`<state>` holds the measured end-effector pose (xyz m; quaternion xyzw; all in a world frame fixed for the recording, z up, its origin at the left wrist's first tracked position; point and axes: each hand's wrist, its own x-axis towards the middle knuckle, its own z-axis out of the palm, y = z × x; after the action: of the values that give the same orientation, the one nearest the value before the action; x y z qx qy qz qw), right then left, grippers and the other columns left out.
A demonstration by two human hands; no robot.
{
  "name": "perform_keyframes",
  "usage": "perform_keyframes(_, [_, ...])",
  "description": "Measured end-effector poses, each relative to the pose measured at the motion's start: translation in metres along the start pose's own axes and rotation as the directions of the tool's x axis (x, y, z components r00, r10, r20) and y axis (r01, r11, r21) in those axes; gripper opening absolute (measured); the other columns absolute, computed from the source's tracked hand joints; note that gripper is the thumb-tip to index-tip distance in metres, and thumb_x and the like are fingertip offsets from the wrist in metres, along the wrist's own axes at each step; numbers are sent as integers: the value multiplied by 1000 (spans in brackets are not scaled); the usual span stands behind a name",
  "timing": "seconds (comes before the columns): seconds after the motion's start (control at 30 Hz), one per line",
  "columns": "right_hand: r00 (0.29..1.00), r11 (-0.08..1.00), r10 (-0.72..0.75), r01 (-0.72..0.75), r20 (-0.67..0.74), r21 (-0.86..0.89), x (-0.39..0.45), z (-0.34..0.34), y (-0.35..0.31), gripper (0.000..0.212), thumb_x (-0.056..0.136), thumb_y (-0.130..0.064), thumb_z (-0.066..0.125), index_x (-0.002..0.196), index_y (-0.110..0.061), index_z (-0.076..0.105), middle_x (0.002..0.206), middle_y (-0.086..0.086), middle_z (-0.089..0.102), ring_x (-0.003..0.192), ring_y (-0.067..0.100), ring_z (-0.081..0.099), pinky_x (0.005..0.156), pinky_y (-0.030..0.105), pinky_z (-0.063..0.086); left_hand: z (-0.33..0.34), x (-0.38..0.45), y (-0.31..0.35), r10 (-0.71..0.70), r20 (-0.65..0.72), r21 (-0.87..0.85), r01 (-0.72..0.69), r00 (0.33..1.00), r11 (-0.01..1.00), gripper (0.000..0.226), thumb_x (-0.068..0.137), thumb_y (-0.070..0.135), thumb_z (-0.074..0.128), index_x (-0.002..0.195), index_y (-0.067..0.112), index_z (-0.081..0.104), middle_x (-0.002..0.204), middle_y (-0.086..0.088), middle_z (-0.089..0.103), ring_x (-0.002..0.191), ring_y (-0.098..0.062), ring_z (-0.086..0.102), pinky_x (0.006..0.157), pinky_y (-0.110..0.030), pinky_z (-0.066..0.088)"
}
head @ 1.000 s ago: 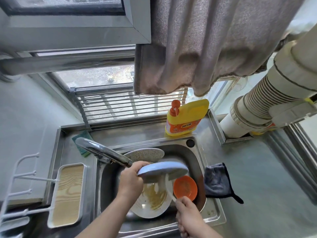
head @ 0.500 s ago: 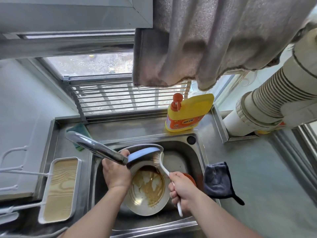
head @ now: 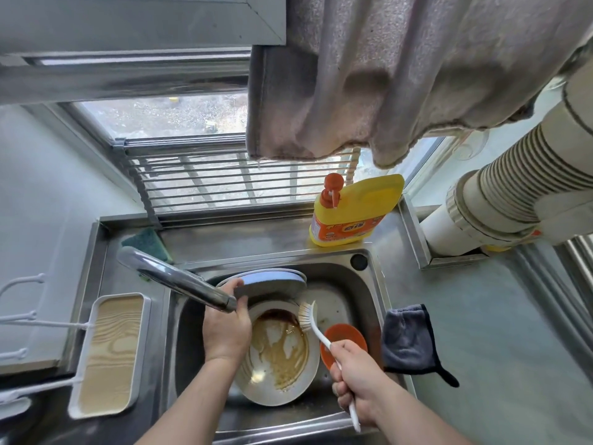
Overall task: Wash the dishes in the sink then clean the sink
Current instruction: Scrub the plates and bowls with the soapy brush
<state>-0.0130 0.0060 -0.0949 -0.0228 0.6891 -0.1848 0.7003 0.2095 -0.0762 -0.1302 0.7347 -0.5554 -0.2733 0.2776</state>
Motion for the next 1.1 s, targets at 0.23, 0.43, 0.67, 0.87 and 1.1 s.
perform_keyframes(0.23, [999, 997, -13, 10, -32, -71, 1, -4, 8, 22, 110, -32, 37, 103, -20, 53, 59, 0, 45, 43, 11, 34, 43, 19, 23, 3, -27, -27, -38, 162, -40, 45, 986, 998, 40, 97, 2, 58, 124, 32, 61, 120, 3, 61, 111, -18, 62, 97, -36, 51])
perform_keyframes(0.43, [995, 976, -83, 69, -58, -207, 11, -8, 32, 21, 108, -31, 38, 102, -17, 51, 56, 3, 45, 41, 15, 34, 43, 18, 22, 18, -35, -79, -479, 422, 389, 324, 769, 862, 54, 97, 18, 54, 151, 19, 51, 153, -12, 39, 132, -34, 53, 113, -41, 45])
perform_keyframes(0.67, [975, 849, -160, 57, -154, -525, 27, -11, 53, 14, 101, -21, 39, 97, -14, 50, 55, 9, 50, 35, 20, 43, 39, 22, 29, 22, -26, -83, -469, 348, 545, 232, 812, 805, 23, 98, 15, 43, 120, 19, 46, 119, -12, 57, 95, -30, 61, 82, -42, 55])
perform_keyframes(0.87, [966, 805, -171, 24, -193, -593, 36, -4, 52, 16, 97, -17, 34, 97, -15, 50, 73, 16, 54, 33, 20, 44, 36, 21, 29, 22, -14, -80, -498, 317, 580, 250, 807, 775, 21, 100, 13, 50, 118, 12, 59, 99, -3, 58, 88, -22, 60, 72, -33, 50])
perform_keyframes(1.1, [965, 792, -154, -8, -213, -611, 33, -1, 50, 20, 98, -18, 31, 100, -18, 51, 77, 18, 56, 25, 16, 39, 38, 17, 30, 23, 0, -74, -618, 361, 510, 407, 698, 758, 37, 97, 26, 55, 130, 9, 57, 112, -11, 65, 87, -24, 58, 71, -34, 49])
